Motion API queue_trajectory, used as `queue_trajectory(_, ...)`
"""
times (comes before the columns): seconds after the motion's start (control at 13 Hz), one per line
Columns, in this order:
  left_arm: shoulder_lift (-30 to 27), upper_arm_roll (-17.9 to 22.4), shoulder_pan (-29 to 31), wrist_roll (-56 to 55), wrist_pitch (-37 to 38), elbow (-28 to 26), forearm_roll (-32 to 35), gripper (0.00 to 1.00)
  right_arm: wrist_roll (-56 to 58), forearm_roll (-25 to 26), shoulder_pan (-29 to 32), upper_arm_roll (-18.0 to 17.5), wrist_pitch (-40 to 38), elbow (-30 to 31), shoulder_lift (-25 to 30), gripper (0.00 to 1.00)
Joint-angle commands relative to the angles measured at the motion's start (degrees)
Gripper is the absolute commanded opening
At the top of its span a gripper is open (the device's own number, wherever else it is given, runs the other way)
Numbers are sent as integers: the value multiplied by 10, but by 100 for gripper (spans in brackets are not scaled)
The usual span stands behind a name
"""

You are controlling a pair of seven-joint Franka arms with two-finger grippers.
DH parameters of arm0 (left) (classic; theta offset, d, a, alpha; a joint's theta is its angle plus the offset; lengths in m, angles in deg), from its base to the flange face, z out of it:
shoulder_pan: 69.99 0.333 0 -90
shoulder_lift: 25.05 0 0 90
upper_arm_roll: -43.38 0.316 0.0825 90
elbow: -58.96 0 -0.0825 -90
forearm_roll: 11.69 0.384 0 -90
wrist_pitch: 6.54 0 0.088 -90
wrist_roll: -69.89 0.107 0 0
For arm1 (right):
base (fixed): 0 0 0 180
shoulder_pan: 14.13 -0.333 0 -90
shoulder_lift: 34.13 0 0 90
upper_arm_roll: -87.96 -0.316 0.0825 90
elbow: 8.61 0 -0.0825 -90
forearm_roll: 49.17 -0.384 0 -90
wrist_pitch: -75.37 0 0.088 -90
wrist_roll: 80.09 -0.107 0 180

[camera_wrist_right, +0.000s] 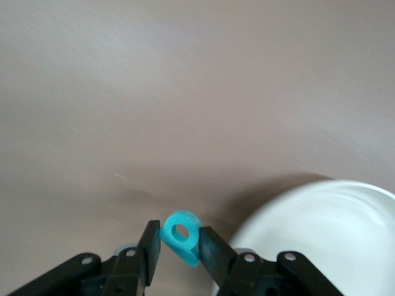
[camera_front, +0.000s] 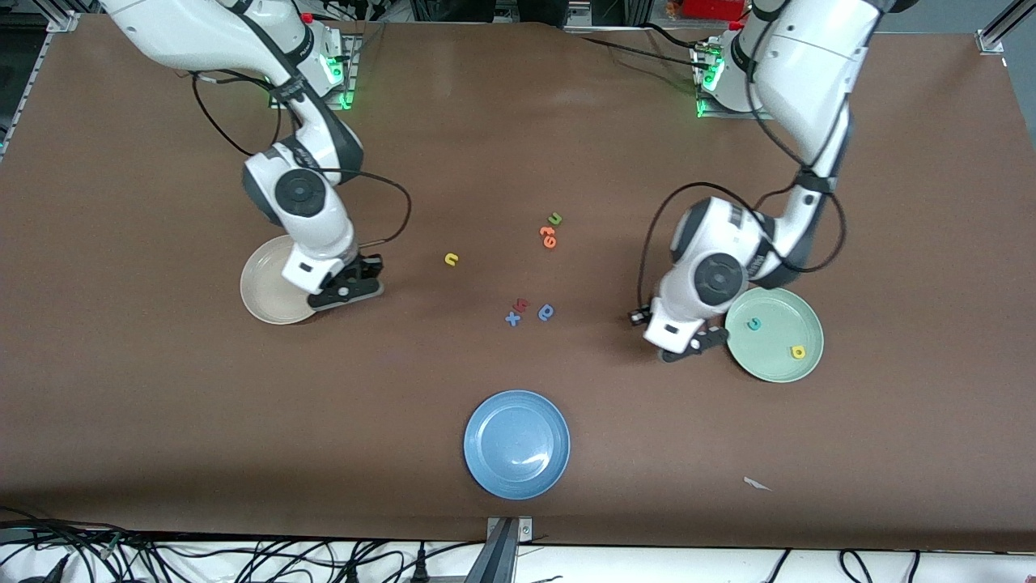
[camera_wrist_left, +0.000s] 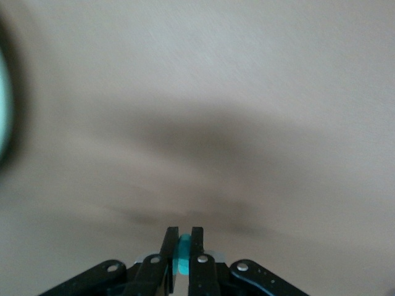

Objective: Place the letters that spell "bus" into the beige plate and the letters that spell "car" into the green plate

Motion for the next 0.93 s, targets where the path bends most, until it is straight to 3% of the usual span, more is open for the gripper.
queue_trajectory(0.0, -6, 2, 53, 152, 68, 31, 48, 0, 76, 0, 55, -7, -9, 56, 56, 1)
queue_trajectory(0.15, -1, 4, 86, 233, 91, 54, 118, 0, 119, 0, 73, -7, -40, 56, 72, 1)
queue_trajectory(0.31, 3, 5, 112, 312, 91, 53, 136, 0, 138, -1, 89, -6, -42, 58, 72, 6)
queue_trajectory(0.39, 8, 4, 126, 324, 87, 54, 144, 14, 137, -1, 94, -7, -42, 58, 71, 21)
queue_trajectory(0.46, 19, 4, 134, 326, 86, 55, 139, 89, 135, -2, 95, -7, -42, 58, 70, 36)
queue_trajectory(0.54, 24, 3, 133, 316, 86, 62, 136, 100, 131, -2, 95, -8, -42, 58, 69, 50)
queue_trajectory(0.62, 21, 3, 136, 316, 87, 81, 134, 100, 126, -3, 95, -11, -41, 58, 68, 61)
queue_trajectory(0.85, -3, 3, 163, 296, 92, 120, 133, 100, 100, -58, 94, -56, -40, 52, 66, 74)
